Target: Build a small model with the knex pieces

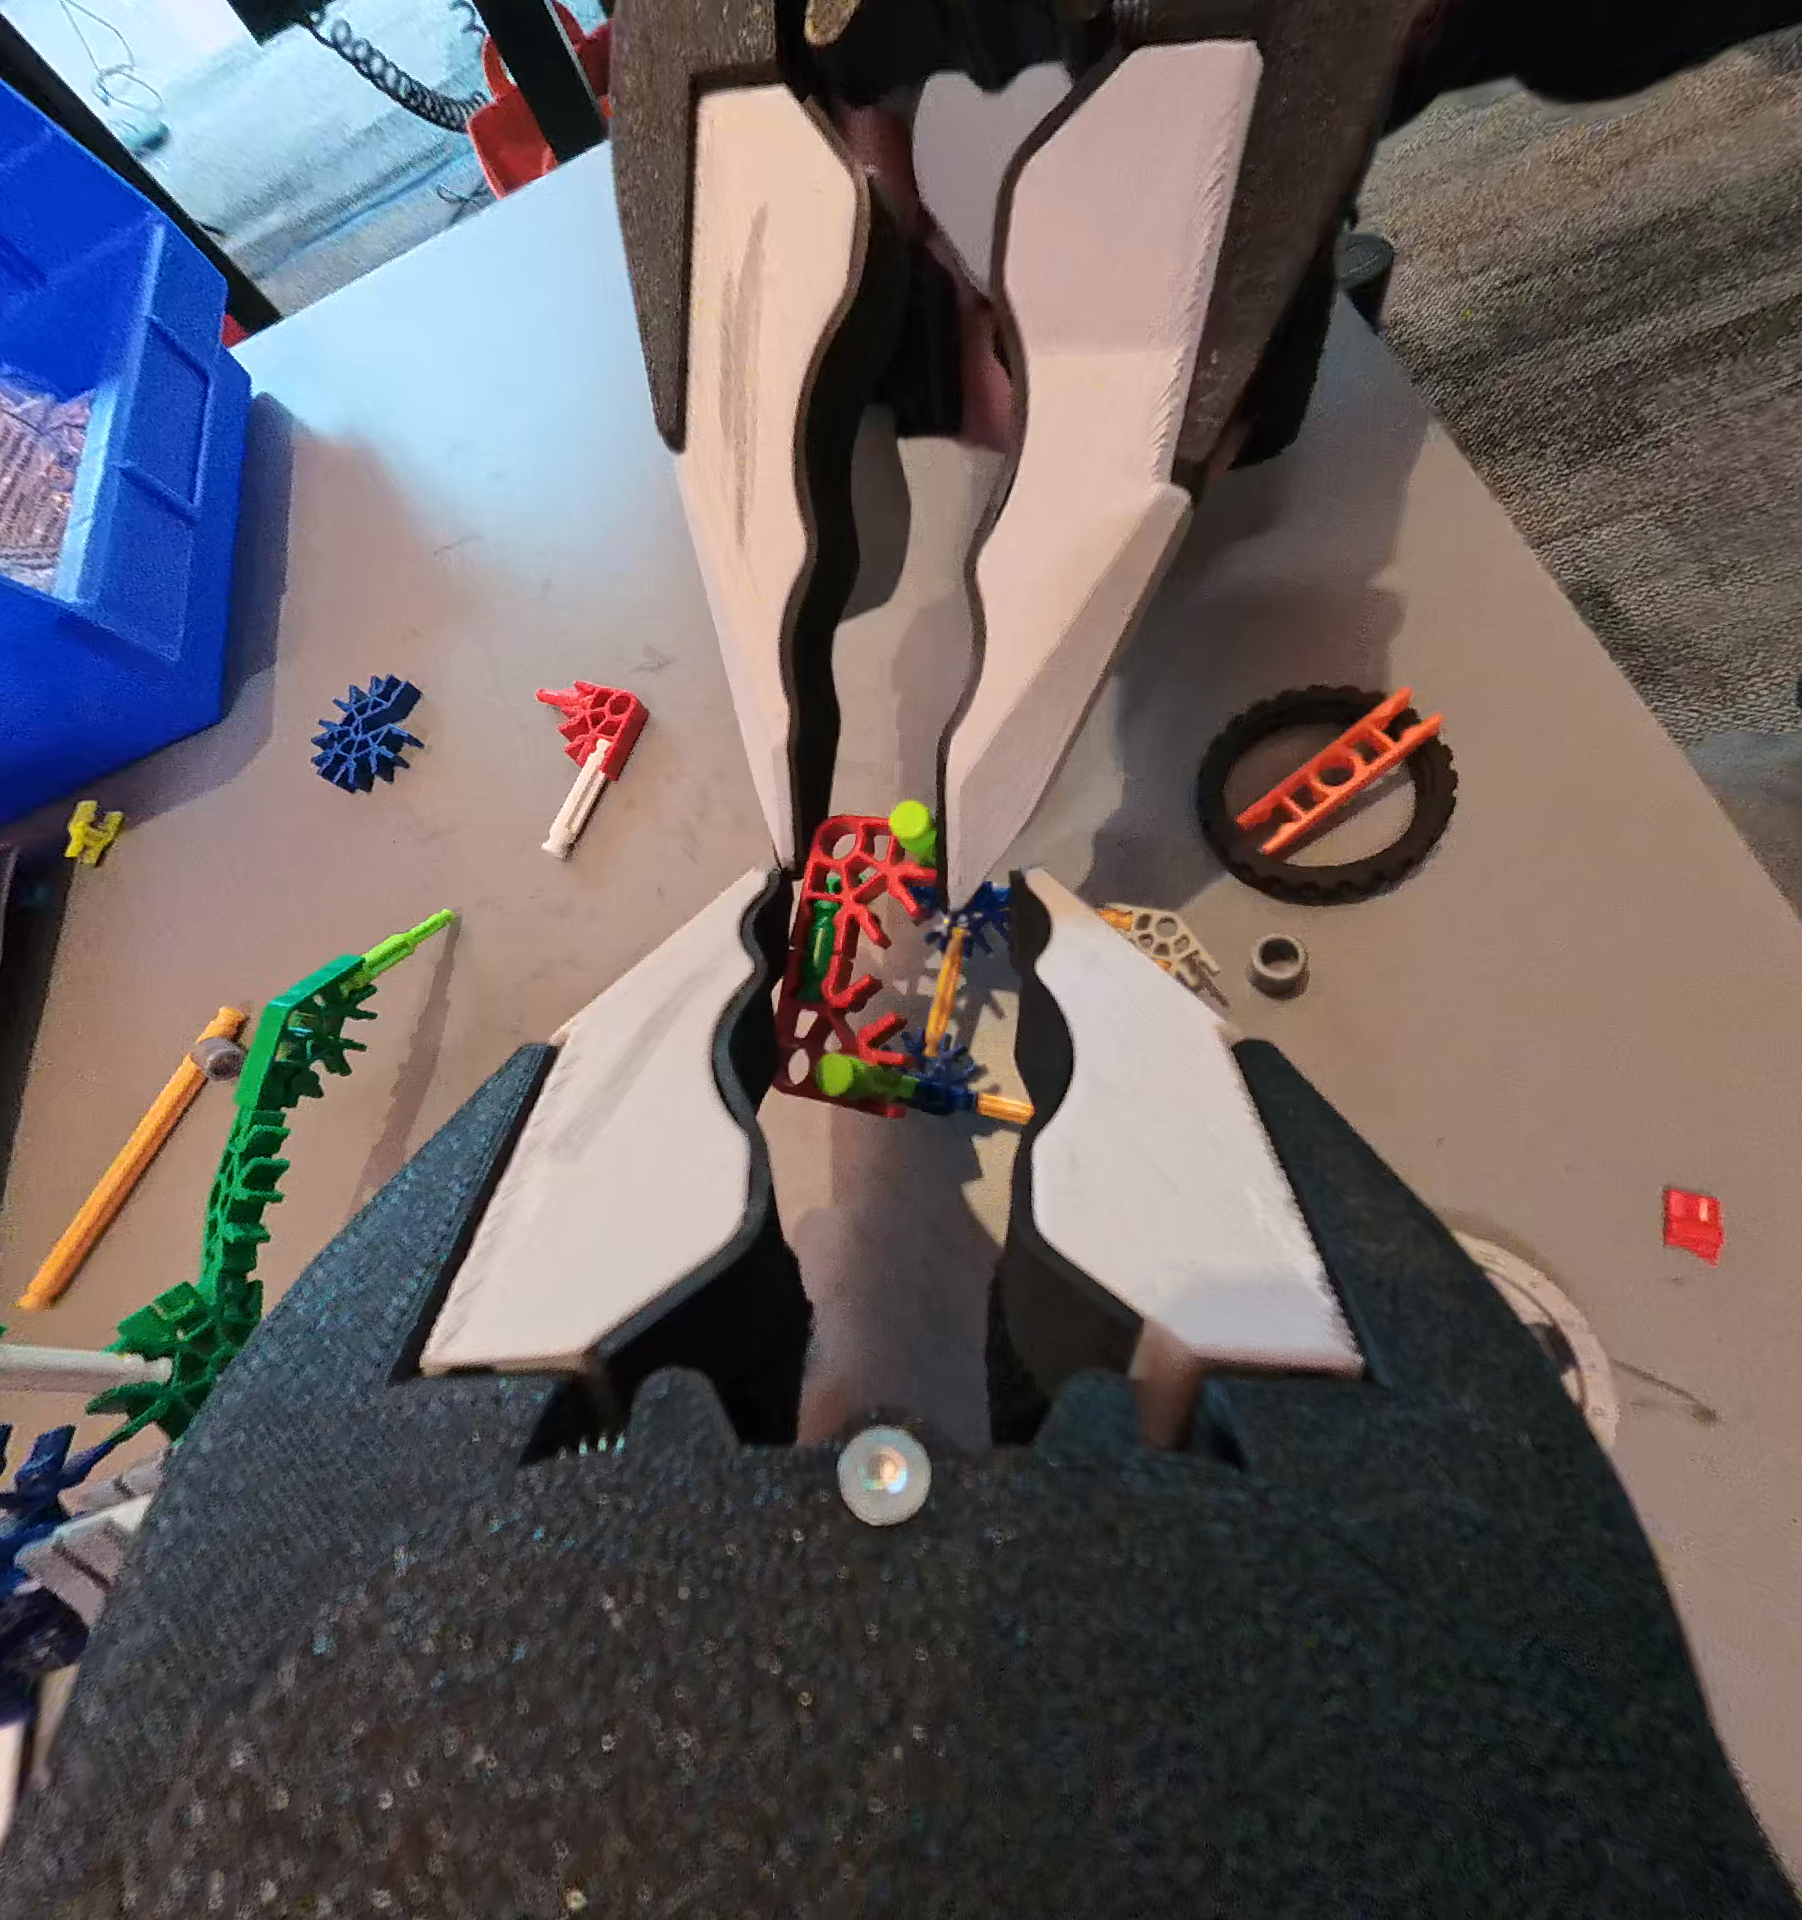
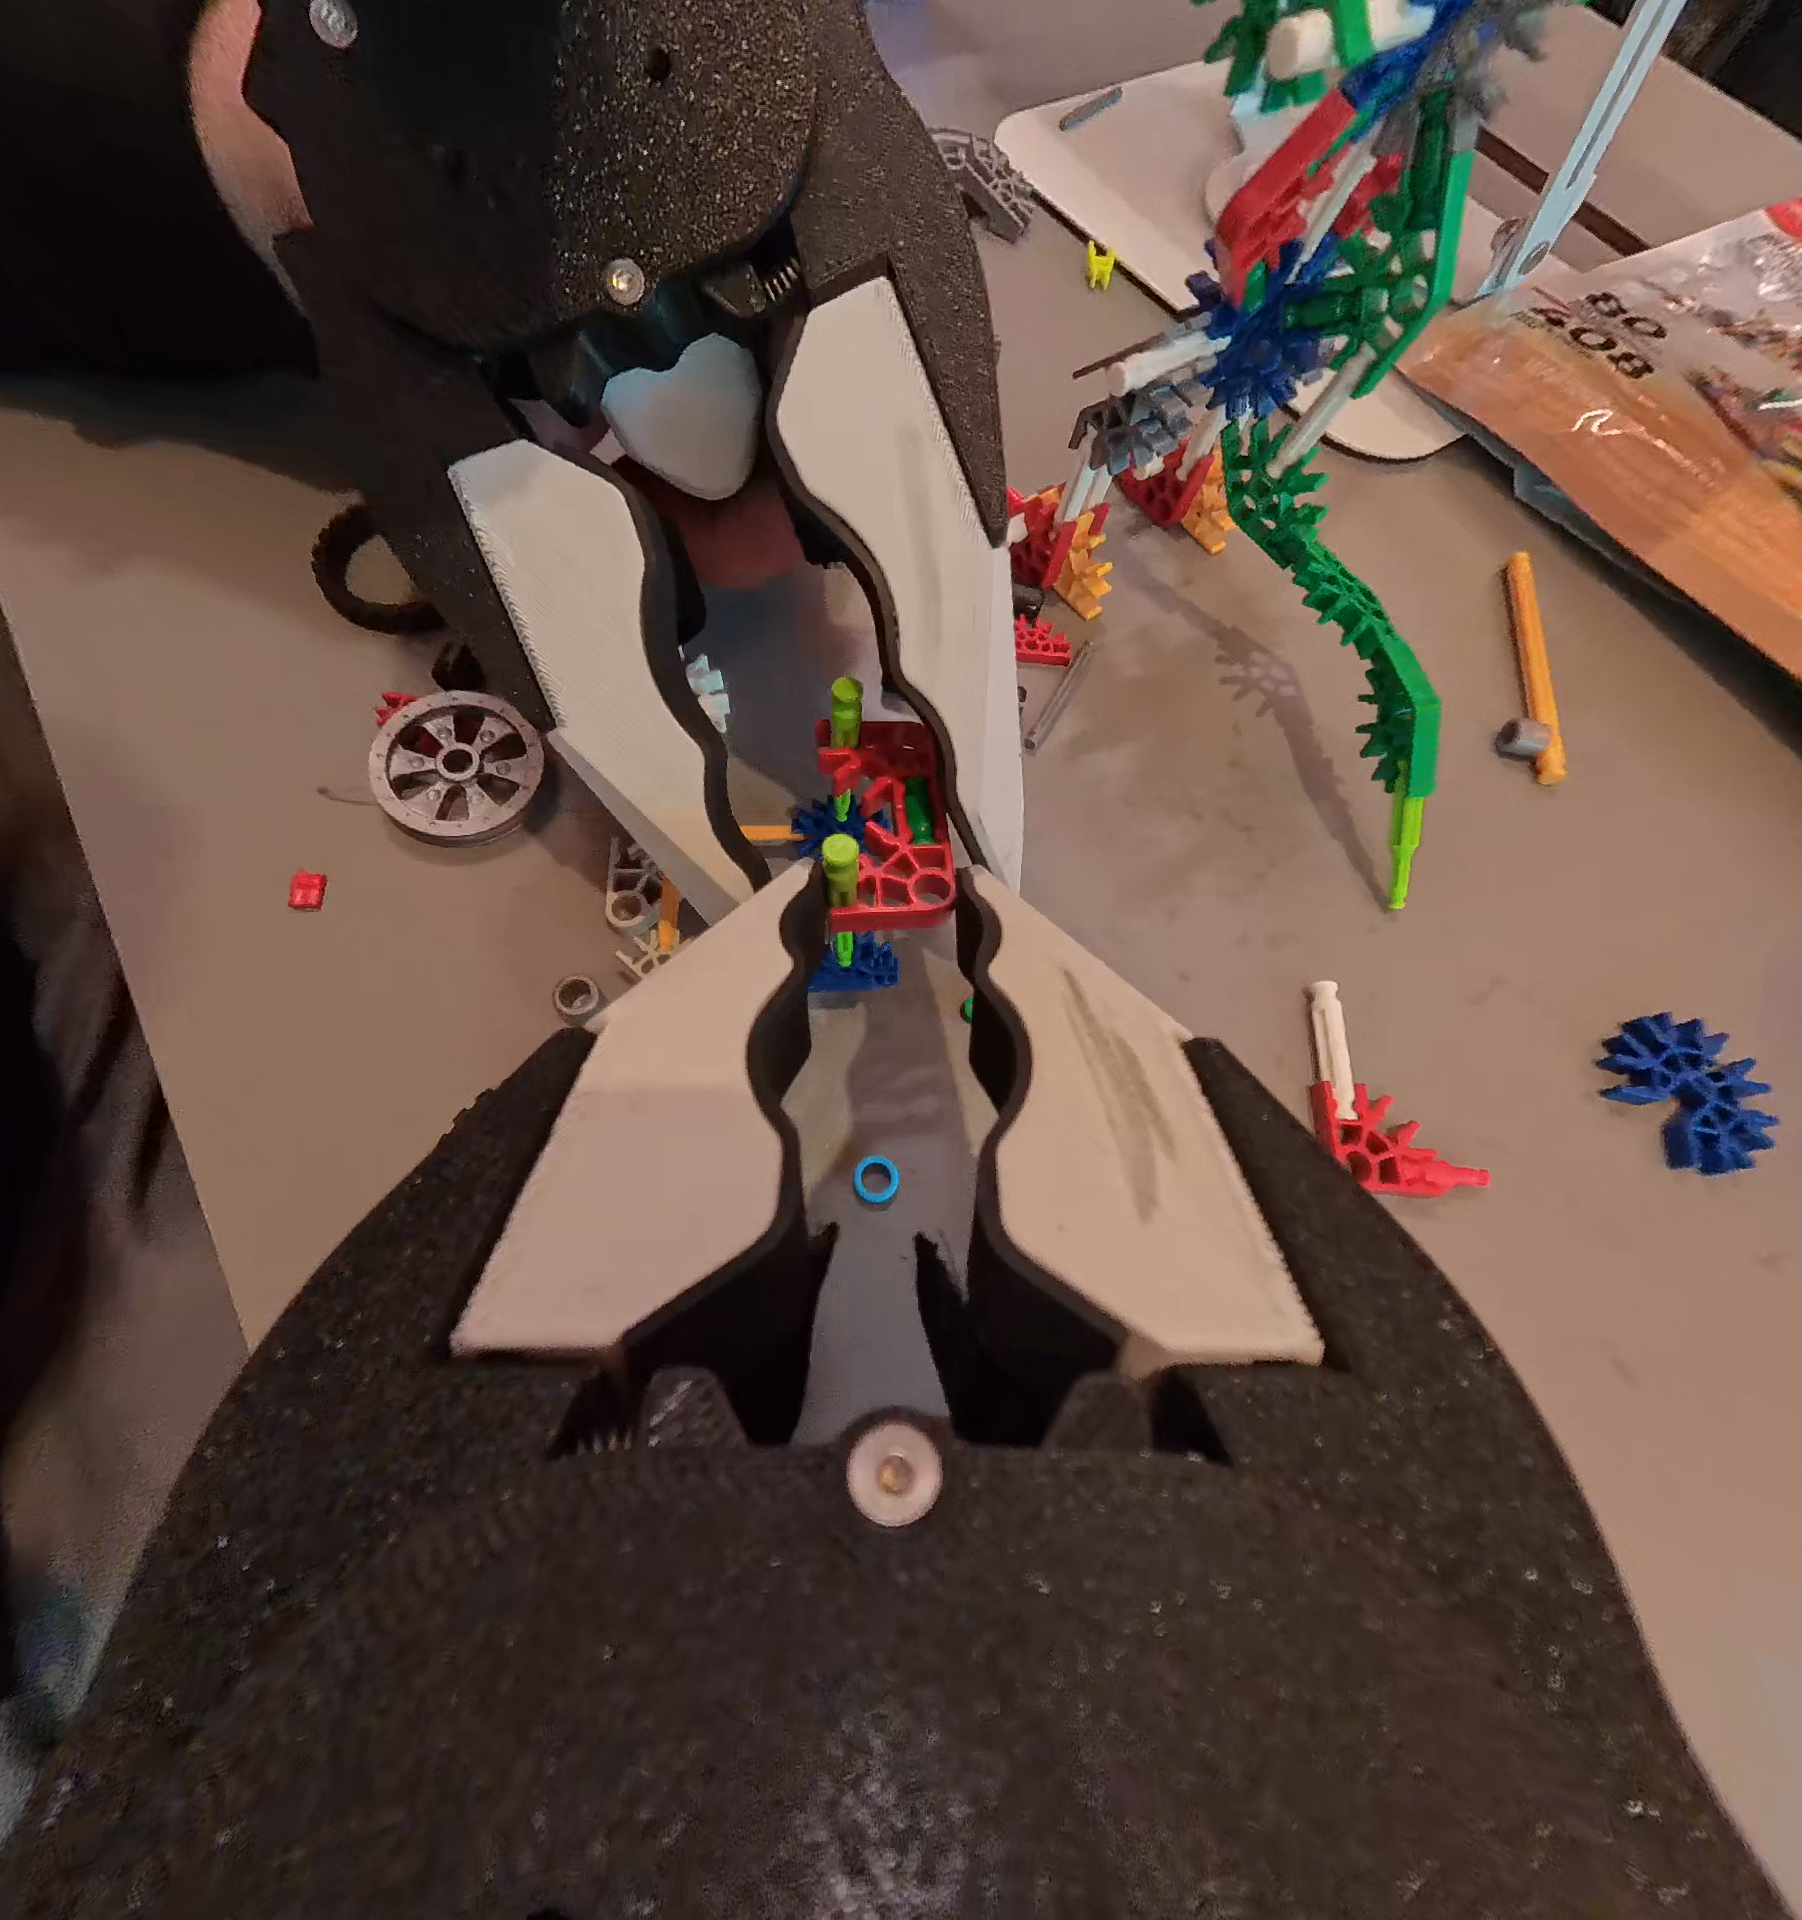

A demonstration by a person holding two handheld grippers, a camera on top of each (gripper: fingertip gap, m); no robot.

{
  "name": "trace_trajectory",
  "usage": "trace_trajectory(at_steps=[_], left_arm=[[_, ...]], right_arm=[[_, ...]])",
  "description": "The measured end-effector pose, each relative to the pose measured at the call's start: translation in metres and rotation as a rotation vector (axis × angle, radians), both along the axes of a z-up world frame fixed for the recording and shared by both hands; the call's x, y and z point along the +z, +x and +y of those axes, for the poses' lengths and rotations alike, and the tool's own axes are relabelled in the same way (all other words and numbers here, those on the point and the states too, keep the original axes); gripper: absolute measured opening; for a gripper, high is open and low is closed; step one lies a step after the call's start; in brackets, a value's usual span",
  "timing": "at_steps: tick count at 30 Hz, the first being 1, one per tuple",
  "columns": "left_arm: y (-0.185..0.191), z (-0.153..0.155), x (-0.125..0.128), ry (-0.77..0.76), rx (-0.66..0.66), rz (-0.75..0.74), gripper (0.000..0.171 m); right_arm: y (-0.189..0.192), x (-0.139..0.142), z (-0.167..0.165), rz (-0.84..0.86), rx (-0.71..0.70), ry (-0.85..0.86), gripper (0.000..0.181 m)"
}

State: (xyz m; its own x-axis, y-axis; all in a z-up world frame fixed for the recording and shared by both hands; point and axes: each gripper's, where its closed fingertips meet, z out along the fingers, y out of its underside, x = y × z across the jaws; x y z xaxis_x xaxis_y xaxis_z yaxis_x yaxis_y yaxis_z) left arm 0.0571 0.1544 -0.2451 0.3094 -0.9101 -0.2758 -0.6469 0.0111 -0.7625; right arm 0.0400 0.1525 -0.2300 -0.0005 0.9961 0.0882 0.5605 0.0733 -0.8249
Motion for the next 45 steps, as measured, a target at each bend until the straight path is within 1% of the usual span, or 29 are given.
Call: trace_trajectory(at_steps=[4,6,13,15,18,20,23,26,29,32,45], left_arm=[[-0.001,-0.006,0.003,0.038,-0.008,-0.022,0.039],[-0.002,-0.008,0.001,0.067,-0.016,-0.001,0.039],[-0.002,-0.011,-0.002,0.085,-0.027,0.014,0.038],[-0.001,-0.015,-0.005,0.069,-0.049,0.025,0.038],[0.0,-0.013,-0.001,0.079,-0.042,0.006,0.036],[0.0,-0.013,0.0,0.081,-0.044,0.002,0.036],[0.0,-0.013,-0.001,0.078,-0.046,0.011,0.037],[0.0,-0.013,-0.002,0.064,-0.044,0.006,0.037],[0.0,-0.012,-0.001,0.062,-0.034,0.002,0.039],[-0.001,-0.011,-0.003,0.076,-0.023,0.027,0.038],[0.001,-0.009,-0.005,0.077,0.009,0.045,0.035]], right_arm=[[-0.002,0.002,-0.006,-0.025,0.006,0.067,0.022],[-0.003,-0.001,-0.008,-0.042,0.008,0.088,0.022],[-0.002,-0.003,-0.012,-0.022,0.016,0.064,0.021],[0.001,-0.006,-0.016,-0.042,0.039,0.018,0.023],[0.002,-0.002,-0.018,-0.034,0.056,-0.049,0.027],[0.002,-0.001,-0.018,-0.029,0.068,-0.062,0.027],[0.002,-0.002,-0.018,-0.001,0.082,-0.128,0.027],[0.002,-0.001,-0.017,0.016,0.073,-0.164,0.025],[0.001,0.0,-0.013,0.032,0.056,-0.15,0.022],[0.0,-0.003,-0.012,0.012,0.048,-0.123,0.022],[0.001,-0.005,-0.011,-0.01,0.056,-0.038,0.02]])
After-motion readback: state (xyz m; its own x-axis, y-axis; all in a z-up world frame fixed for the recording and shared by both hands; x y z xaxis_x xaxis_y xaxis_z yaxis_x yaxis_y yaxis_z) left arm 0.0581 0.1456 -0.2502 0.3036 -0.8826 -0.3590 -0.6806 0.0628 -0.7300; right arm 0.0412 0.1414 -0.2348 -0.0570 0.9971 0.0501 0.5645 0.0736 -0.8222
